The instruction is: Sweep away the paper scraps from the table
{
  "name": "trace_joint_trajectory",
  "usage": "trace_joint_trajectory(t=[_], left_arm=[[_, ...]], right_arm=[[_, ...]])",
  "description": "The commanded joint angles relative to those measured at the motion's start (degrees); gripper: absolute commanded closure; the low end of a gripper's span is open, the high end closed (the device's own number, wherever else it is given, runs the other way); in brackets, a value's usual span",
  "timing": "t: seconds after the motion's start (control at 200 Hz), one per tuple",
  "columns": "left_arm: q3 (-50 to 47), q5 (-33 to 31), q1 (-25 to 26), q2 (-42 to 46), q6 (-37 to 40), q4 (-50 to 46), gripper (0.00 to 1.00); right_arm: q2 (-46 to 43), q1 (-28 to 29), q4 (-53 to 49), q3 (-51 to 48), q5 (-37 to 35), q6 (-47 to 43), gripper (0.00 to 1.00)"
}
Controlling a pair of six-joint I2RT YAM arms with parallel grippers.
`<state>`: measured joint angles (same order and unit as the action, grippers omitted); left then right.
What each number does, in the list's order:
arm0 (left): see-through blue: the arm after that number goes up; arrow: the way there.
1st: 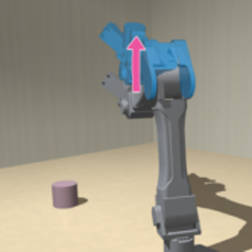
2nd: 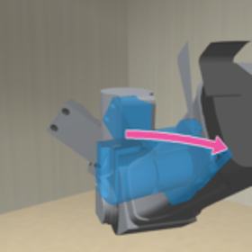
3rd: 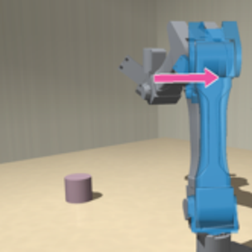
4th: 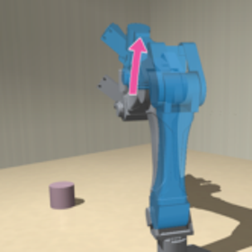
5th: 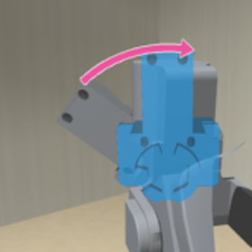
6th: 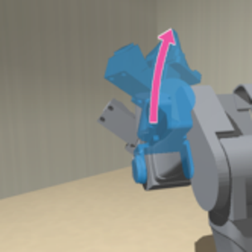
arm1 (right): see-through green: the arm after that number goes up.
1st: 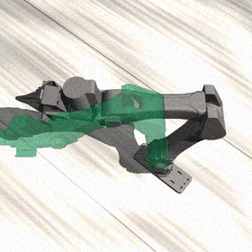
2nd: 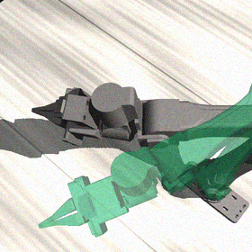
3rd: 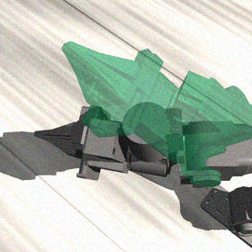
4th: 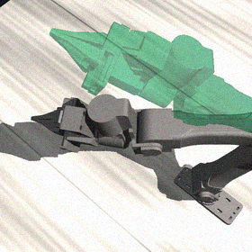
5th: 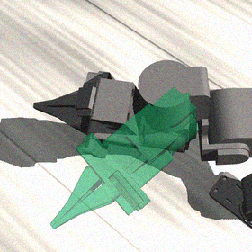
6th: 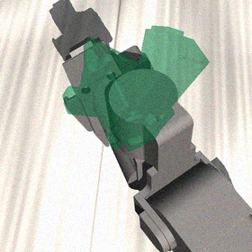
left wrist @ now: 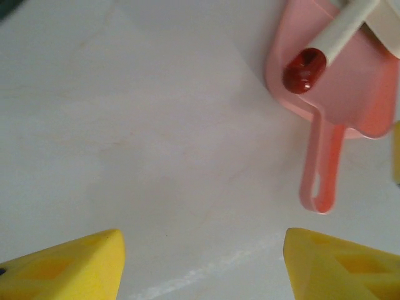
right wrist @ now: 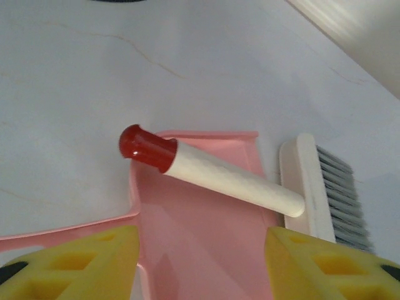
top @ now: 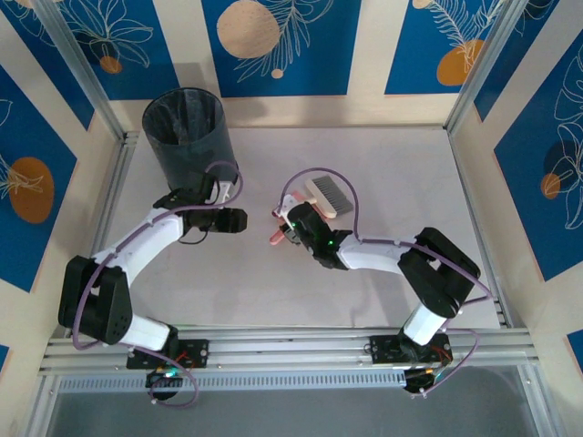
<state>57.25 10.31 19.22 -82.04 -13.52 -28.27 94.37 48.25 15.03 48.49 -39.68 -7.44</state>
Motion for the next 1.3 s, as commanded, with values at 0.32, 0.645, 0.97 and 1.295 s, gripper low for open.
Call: trace_joint_trajectory(t=[0.32,0.645,0.97,1.295], left_arm=[[-6.9,-30.72,-0.85,5.71,9.24,13.36,0.29],[-15.15,-44.91,-1.01,7.67,15.52,29.49,0.22],[-18.73,-51.03,-2.23,0.99,19.4,42.92,0.05],[-23.92,-37.31,-6.4,-4.58,20.4,58.17,0.0]], right_arm=[[-6.94,-4.56,4.22,-2.38,-15.91,4.85,0.44],[-11.89,-13.88,-1.1,-3.79,-18.6,9.72,0.44],[-13.26,-23.64,-4.39,-7.14,-16.37,14.76,0.43],[-14.23,-33.11,4.26,-13.71,-0.75,16.04,0.42]])
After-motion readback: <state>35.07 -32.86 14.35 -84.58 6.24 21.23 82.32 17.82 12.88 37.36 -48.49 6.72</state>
